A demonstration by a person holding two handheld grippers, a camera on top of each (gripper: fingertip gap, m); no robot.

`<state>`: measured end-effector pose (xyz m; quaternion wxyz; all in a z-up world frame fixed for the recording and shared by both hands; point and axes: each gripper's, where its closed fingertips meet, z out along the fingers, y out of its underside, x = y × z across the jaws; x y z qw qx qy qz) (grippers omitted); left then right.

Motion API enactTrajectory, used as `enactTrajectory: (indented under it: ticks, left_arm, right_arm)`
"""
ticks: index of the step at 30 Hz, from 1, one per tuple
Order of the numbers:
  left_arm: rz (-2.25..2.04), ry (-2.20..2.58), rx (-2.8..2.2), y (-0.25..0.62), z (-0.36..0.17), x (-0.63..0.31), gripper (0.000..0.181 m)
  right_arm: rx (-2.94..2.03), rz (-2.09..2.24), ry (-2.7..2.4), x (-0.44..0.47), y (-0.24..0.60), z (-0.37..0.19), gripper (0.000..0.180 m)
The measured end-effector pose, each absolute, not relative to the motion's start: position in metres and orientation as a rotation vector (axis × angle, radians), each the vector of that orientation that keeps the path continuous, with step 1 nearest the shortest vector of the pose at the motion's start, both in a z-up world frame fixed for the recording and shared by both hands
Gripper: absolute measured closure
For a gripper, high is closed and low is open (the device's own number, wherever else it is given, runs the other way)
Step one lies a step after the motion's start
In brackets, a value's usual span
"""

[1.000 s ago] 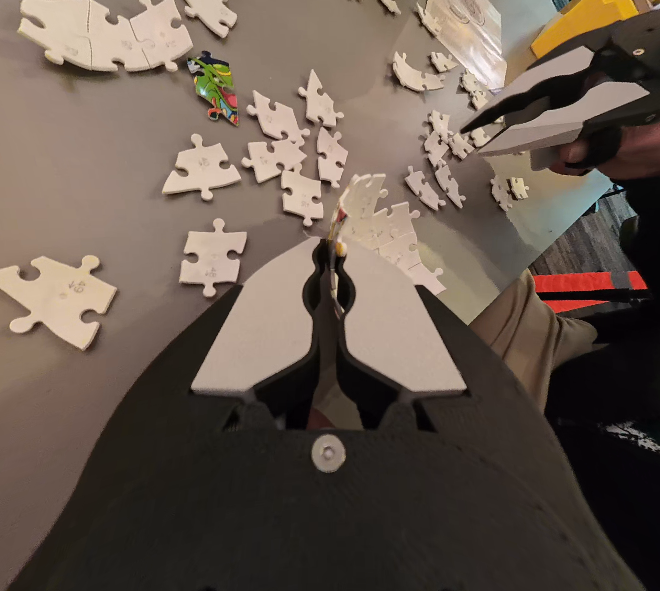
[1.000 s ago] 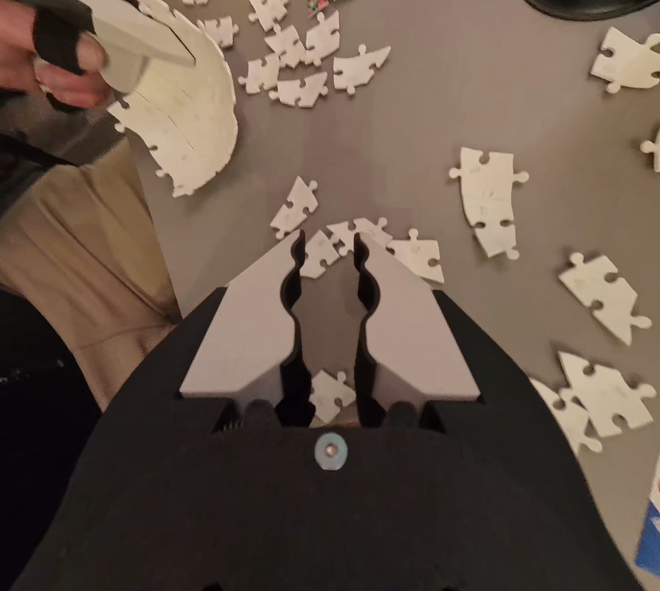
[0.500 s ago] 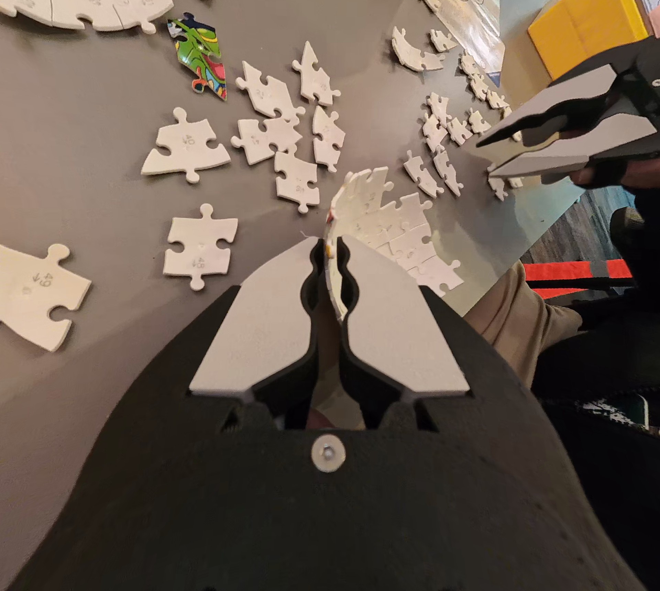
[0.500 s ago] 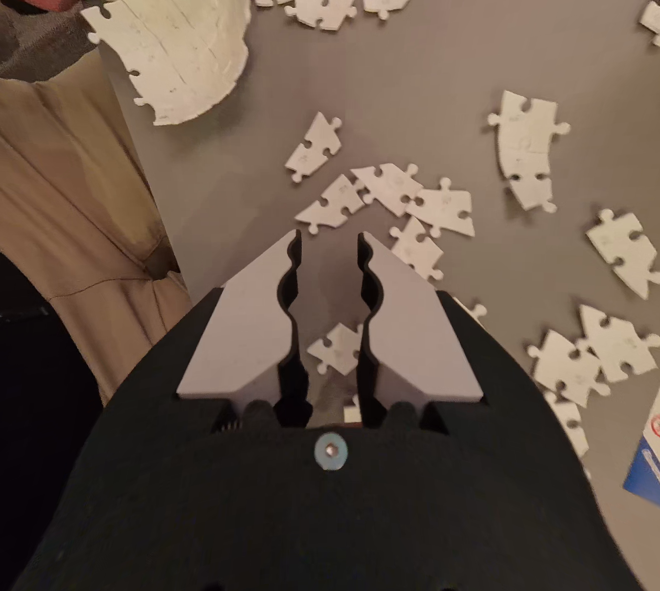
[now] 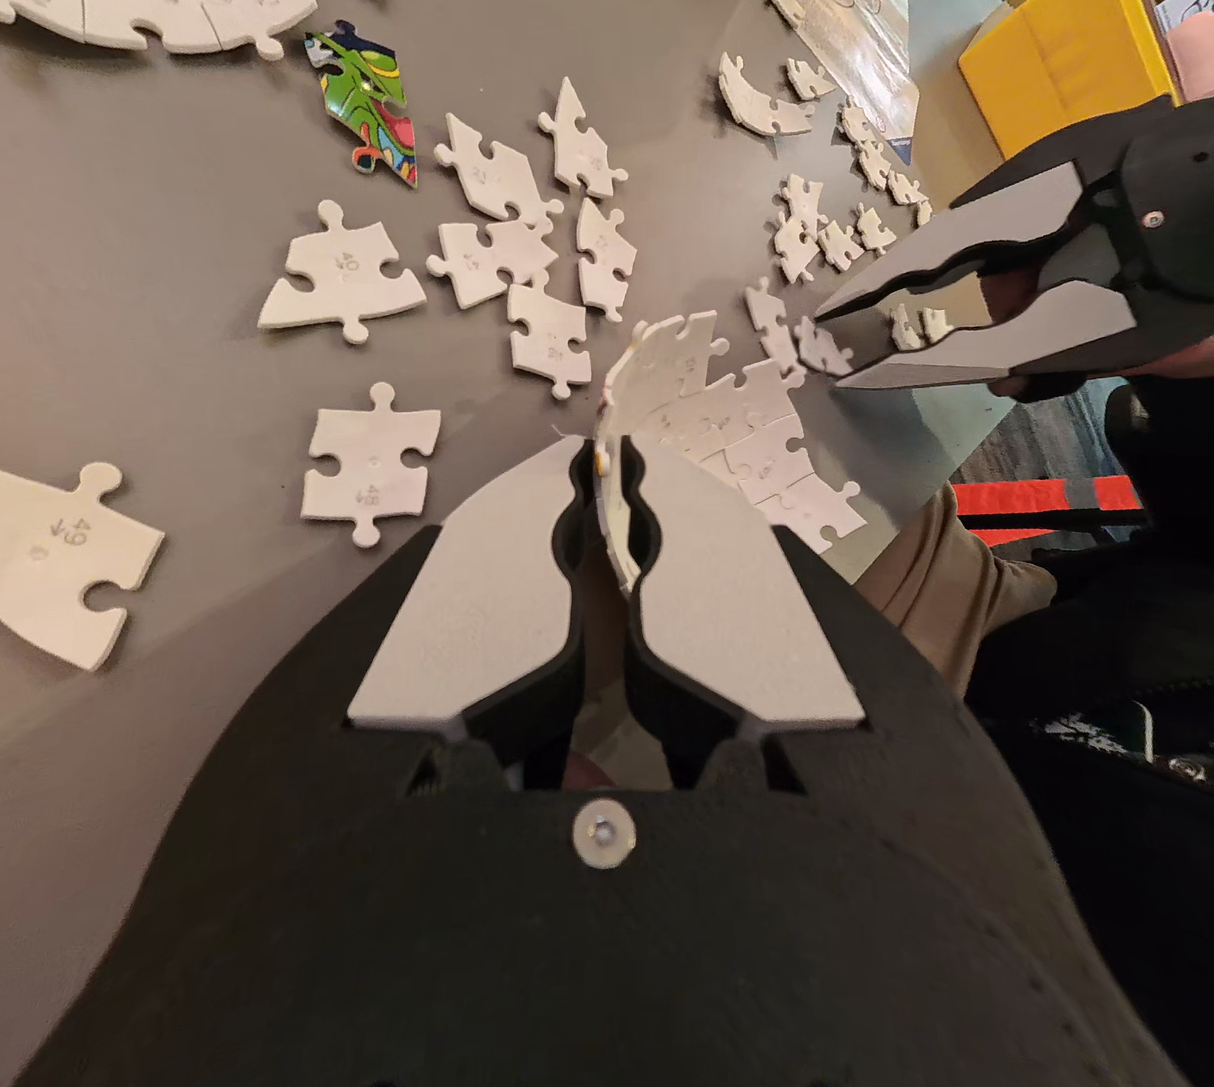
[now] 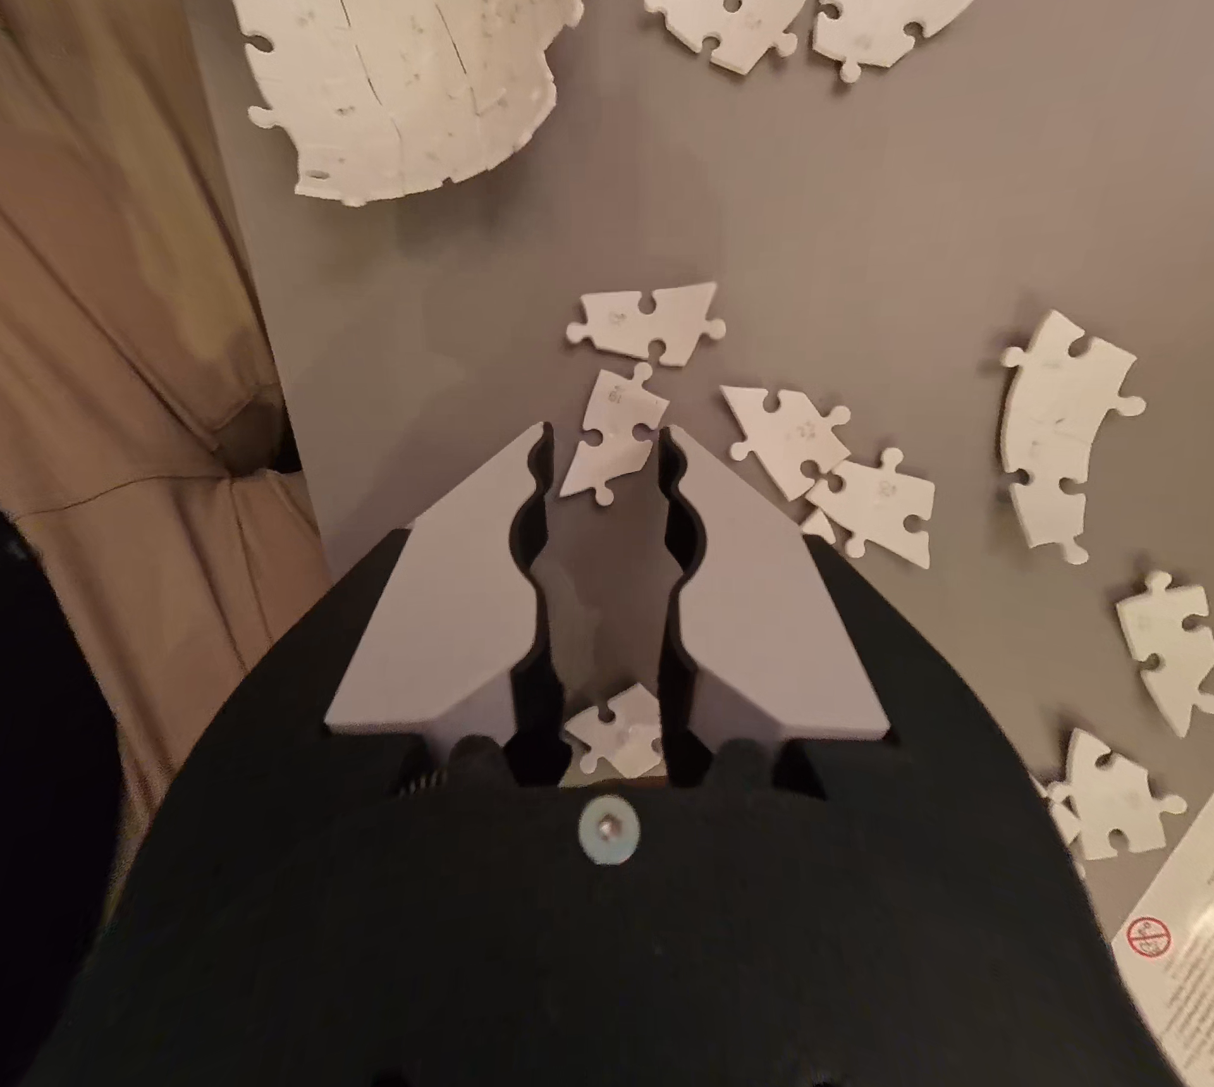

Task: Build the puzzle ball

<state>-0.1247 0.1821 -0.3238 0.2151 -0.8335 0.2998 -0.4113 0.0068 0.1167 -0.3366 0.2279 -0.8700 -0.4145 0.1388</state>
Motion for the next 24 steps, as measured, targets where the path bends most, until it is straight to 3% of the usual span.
enactTrajectory:
  ticks: [1,11,24]
  left_arm:
    - [-1.143,0.837,-2.313,0.182,-0.324,-0.125,0.172]
    - [-1.219,0.848,-2.308,0.179,-0.317,-0.13,0.153]
    - [-1.11,0.986,-2.301,0.197,-0.312,-0.139,0.15]
  right_arm:
    - [-2.392,0.394,-1.146,0.007,0.116,-0.335,0.151]
    - [-2.361,0.378,-0.957,0.044,0.122,-0.314,0.146]
    - [-2.433,0.322,-0.681,0.122,0.087,-0.303,0.147]
